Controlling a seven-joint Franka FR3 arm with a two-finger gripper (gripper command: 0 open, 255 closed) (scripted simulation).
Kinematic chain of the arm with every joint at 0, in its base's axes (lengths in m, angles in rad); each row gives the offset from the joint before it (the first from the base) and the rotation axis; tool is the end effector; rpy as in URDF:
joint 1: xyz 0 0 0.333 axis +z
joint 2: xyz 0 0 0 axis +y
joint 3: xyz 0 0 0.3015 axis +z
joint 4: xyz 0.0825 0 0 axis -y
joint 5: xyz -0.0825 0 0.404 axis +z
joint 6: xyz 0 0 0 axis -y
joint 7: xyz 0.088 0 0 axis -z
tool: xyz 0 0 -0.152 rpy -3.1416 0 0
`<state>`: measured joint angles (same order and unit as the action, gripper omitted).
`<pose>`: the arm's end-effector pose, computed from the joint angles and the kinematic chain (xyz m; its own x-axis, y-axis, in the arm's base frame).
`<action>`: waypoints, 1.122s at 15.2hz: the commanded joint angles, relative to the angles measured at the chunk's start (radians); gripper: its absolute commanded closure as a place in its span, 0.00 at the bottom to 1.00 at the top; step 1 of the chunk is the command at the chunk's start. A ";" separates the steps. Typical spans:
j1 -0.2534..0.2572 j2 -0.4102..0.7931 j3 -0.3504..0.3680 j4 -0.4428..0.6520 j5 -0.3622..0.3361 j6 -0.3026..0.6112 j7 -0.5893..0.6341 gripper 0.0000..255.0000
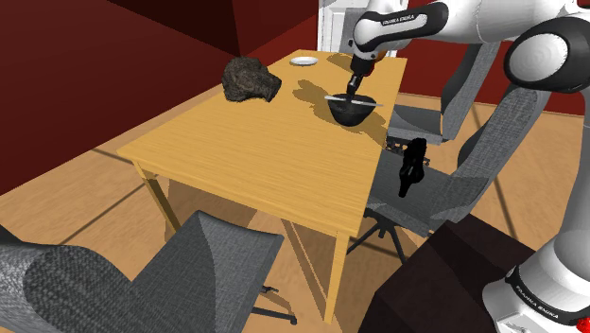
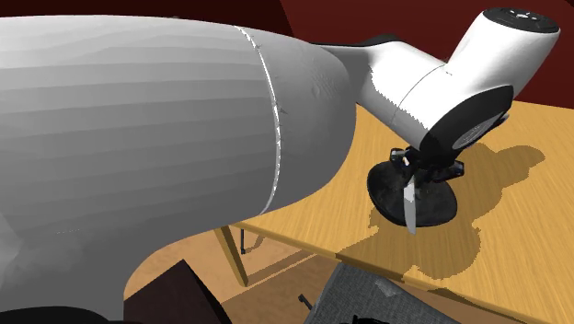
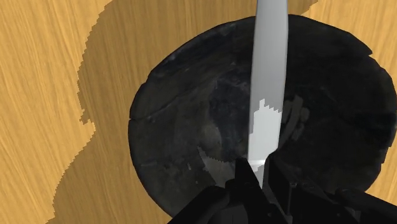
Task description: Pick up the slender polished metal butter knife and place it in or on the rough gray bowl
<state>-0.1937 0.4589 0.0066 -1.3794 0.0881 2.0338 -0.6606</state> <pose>0.7235 -0.1291 0.4079 0.8828 0.4222 0.2058 0.4216 -0.9055 0.0488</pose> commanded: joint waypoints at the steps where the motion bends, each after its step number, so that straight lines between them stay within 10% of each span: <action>1: 0.000 0.003 0.000 -0.006 0.000 0.003 -0.001 1.00; 5: 0.000 0.003 0.000 -0.006 0.000 0.003 -0.001 1.00; 6: 0.000 0.003 0.000 -0.008 0.000 0.005 -0.001 0.00; 17: -0.006 -0.037 -0.002 0.057 -0.001 -0.100 0.001 0.00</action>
<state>-0.1987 0.4229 0.0044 -1.3259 0.0868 1.9399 -0.6589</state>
